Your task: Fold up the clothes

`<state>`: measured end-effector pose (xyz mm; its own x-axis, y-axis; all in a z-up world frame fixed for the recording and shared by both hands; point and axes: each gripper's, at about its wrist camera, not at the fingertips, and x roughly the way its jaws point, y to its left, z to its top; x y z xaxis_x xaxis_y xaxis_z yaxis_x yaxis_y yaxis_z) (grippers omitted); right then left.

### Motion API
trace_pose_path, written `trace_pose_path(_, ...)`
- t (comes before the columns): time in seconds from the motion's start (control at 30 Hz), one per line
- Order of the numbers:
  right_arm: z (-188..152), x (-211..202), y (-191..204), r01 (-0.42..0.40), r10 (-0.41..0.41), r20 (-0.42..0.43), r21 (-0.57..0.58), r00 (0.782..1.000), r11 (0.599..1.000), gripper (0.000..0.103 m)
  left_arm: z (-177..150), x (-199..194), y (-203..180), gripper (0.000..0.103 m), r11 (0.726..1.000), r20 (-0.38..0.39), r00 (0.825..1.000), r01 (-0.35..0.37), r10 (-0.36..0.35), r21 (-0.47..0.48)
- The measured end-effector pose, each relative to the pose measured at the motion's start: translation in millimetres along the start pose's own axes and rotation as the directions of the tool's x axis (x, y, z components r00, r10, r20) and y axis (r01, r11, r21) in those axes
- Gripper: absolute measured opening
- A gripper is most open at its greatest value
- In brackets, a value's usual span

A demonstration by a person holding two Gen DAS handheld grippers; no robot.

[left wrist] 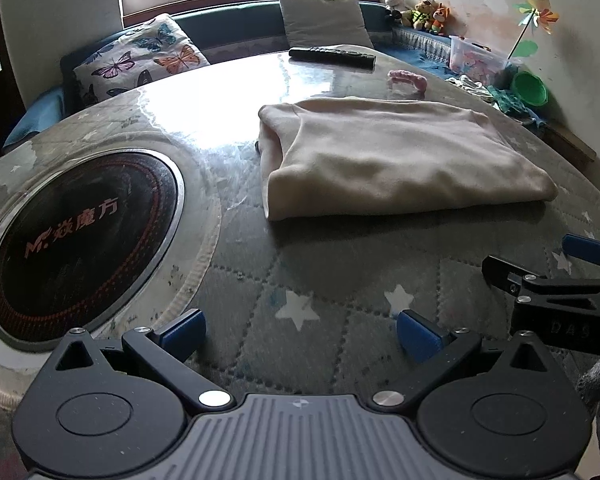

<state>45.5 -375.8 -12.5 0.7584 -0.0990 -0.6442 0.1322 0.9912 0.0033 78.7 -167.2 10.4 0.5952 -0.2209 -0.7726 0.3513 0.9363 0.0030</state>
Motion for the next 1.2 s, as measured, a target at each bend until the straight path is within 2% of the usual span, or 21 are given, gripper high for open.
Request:
trace_pose_path(0.8, -26.4, -28.4, 11.6, 0.041, -0.041, 0.03, 0.013, 0.999, 0.999, 0.103, -38.1, -30.3, -3.9, 0.103, 1.0, 0.042, 0.999, -0.017, 0.018, -0.022)
trace_pose_path(1.2, -33.5, -40.0, 9.6, 0.031, -0.032, 0.027, 0.027, 0.999, 0.999, 0.103, -44.9, -47.7, -13.6, 0.103, 1.0, 0.083, 0.997, 0.006, -0.004, -0.018)
